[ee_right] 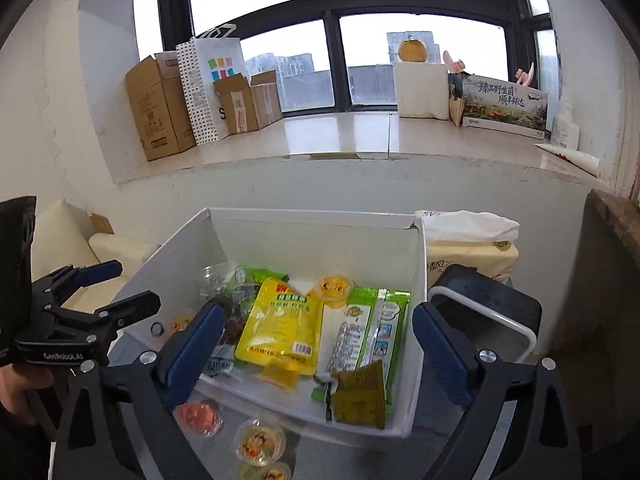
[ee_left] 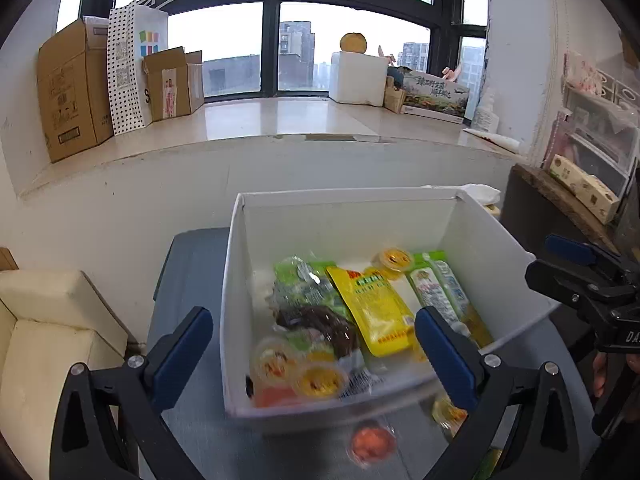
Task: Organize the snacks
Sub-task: 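Carry both jelly cups into the white box and open both tools, then grasp the cartoon-label jelly cup with the right tool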
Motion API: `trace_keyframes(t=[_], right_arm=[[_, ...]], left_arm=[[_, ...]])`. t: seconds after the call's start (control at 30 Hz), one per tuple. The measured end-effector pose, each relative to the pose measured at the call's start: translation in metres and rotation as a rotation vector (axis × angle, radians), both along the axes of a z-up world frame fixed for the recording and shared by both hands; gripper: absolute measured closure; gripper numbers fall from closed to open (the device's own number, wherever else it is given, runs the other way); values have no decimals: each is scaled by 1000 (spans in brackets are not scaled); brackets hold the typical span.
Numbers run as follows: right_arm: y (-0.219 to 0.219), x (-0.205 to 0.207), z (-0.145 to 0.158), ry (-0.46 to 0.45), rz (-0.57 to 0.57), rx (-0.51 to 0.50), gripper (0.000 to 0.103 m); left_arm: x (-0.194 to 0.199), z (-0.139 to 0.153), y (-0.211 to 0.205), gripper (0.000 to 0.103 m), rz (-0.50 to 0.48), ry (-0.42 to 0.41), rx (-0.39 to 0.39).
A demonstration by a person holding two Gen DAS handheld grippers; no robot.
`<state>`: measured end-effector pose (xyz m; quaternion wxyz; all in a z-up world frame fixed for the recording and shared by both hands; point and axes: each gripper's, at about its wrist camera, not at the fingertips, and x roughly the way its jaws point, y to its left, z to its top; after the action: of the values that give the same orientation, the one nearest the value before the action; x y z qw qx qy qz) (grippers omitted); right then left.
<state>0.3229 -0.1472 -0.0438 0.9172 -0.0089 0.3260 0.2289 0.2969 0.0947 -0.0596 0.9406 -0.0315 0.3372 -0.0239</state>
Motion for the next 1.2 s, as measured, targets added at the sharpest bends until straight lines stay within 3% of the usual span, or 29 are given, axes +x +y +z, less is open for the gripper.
trace_keyframes(t=[0.33, 0.6, 0.8, 1.07, 1.17, 1.2], right_arm=[[-8, -76, 3, -29, 57, 37, 0], [-23, -126, -26, 20, 33, 48, 0], [-12, -119, -69, 131, 44, 3, 0], [12, -85, -106, 247, 57, -38, 0], [17, -77, -113, 237, 48, -52, 10], [19, -73, -117, 246, 51, -69, 19]], left_arm=[[-79, 2, -4, 0, 10, -34, -87], [-141, -8, -11, 0, 30, -32, -89], [-170, -23, -16, 0, 22, -10, -101], [-180, -42, -13, 0, 33, 41, -80], [-180, -45, -10, 0, 35, 49, -81], [-180, -47, -9, 0, 34, 54, -83]])
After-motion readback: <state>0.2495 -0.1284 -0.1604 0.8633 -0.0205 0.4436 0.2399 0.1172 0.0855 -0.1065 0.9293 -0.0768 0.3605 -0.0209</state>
